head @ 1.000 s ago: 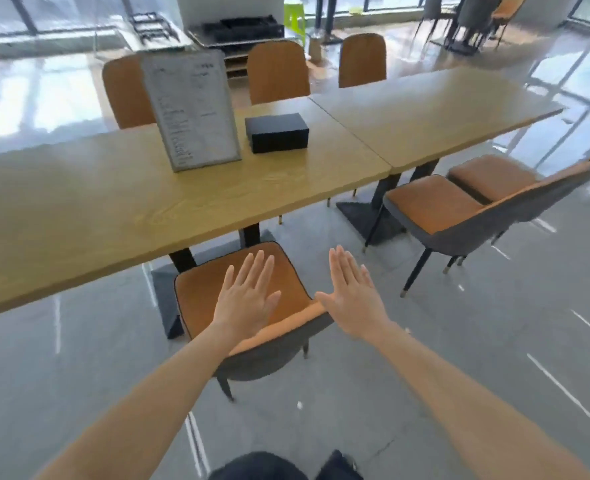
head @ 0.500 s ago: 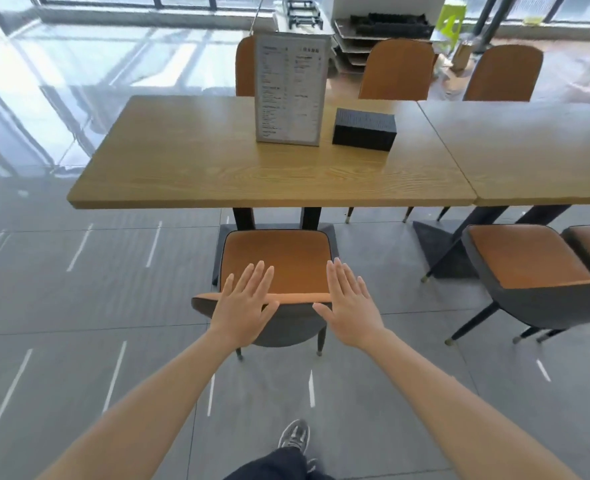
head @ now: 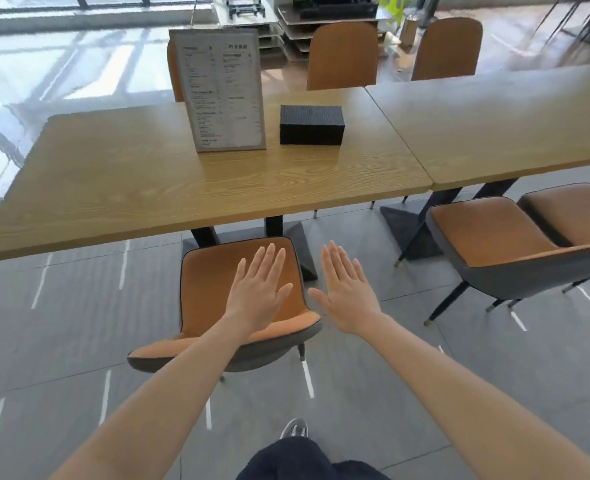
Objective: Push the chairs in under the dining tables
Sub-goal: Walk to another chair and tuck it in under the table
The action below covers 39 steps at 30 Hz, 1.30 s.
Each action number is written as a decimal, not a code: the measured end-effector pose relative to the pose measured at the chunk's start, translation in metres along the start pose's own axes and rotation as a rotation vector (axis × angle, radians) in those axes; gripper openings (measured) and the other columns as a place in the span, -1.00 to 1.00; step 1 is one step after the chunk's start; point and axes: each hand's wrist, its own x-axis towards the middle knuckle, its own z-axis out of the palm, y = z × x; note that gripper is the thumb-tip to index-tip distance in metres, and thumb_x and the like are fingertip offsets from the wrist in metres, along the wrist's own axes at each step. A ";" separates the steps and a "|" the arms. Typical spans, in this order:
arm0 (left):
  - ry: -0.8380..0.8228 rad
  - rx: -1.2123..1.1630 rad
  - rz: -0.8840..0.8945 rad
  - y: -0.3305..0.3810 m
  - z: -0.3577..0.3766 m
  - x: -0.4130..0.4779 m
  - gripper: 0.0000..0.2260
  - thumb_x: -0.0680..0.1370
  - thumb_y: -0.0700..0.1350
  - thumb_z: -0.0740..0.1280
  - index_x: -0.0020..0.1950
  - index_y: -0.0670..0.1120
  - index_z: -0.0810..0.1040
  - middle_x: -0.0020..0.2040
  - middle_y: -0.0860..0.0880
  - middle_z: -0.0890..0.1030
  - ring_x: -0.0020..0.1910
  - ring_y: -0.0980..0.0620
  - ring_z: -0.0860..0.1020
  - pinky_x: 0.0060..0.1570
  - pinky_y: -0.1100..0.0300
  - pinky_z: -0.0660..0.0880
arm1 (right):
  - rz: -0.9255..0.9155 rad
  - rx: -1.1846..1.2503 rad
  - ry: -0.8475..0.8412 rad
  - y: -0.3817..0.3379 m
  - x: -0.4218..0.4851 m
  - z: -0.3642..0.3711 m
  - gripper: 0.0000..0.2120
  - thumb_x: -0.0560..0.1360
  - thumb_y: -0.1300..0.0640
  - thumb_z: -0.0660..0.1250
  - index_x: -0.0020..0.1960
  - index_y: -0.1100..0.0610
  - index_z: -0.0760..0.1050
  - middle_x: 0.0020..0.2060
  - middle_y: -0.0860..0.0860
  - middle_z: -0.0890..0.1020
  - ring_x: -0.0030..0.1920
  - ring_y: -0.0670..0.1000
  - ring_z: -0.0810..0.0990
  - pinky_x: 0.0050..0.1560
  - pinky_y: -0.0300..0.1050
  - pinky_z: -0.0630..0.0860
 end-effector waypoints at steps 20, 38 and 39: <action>-0.064 0.006 0.437 0.433 0.039 0.160 -0.43 0.63 0.15 -0.10 0.52 -0.04 -0.27 0.57 -0.04 -0.22 0.55 -0.03 -0.23 0.50 -0.02 -0.23 | 0.480 0.062 0.248 0.410 -0.143 -0.088 -0.29 0.62 -0.13 -0.04 0.45 0.13 -0.47 0.48 0.02 -0.39 0.52 0.03 -0.34 0.44 -0.09 -0.37; -0.157 0.083 0.563 0.685 0.074 0.313 -0.32 0.59 0.22 0.04 0.53 0.00 -0.27 0.57 -0.05 -0.22 0.55 -0.08 -0.21 0.50 -0.06 -0.20 | 0.591 0.059 0.115 0.694 -0.143 -0.146 -0.13 0.58 -0.15 0.13 0.47 0.20 -0.44 0.51 0.11 -0.33 0.53 0.10 -0.31 0.52 0.03 -0.24; -0.171 0.095 0.568 0.691 0.078 0.319 -0.31 0.58 0.22 0.07 0.53 0.00 -0.26 0.57 -0.06 -0.20 0.55 -0.09 -0.20 0.50 -0.06 -0.19 | 0.590 0.051 0.108 0.707 -0.139 -0.149 -0.11 0.57 -0.15 0.15 0.47 0.20 -0.45 0.51 0.12 -0.33 0.53 0.10 -0.30 0.52 0.04 -0.23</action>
